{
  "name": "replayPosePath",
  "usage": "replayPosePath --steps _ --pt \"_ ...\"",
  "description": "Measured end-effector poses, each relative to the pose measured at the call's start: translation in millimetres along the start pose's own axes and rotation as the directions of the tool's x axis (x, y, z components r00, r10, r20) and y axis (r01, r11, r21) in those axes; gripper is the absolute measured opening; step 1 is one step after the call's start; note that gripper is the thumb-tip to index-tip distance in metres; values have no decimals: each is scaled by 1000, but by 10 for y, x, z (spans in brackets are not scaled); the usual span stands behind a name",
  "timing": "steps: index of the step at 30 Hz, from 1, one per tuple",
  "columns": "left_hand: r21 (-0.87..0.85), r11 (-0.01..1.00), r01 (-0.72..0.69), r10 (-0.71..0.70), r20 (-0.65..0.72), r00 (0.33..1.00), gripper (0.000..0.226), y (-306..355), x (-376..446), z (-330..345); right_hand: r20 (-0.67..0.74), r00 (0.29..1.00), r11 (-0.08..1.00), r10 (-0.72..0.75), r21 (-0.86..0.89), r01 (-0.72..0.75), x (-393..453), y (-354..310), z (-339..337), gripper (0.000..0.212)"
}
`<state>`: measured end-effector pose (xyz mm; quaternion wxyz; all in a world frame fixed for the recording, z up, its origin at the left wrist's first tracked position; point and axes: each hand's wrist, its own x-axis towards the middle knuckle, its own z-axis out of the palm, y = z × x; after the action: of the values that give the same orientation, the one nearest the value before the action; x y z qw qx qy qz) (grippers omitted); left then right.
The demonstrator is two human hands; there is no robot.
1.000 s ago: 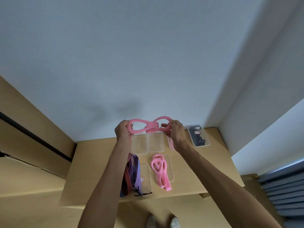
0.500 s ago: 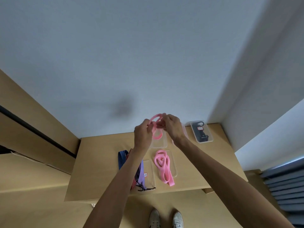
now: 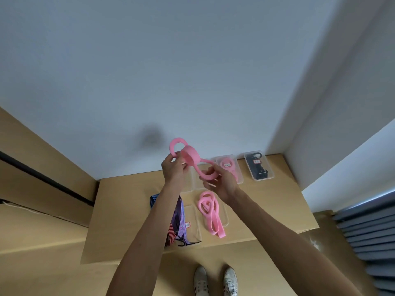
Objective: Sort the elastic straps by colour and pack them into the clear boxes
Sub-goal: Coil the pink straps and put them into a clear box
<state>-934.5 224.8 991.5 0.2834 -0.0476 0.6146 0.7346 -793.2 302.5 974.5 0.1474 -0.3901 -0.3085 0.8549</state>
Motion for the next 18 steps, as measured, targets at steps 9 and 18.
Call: replayPosePath --steps 9,18 --pt "204 967 -151 189 -179 966 28 -185 72 26 -167 978 987 -123 -119 104 46 -147 -98 17" --pt "429 766 -478 470 133 873 10 -295 -182 172 -159 899 859 -407 -402 318 -34 -236 195 30"
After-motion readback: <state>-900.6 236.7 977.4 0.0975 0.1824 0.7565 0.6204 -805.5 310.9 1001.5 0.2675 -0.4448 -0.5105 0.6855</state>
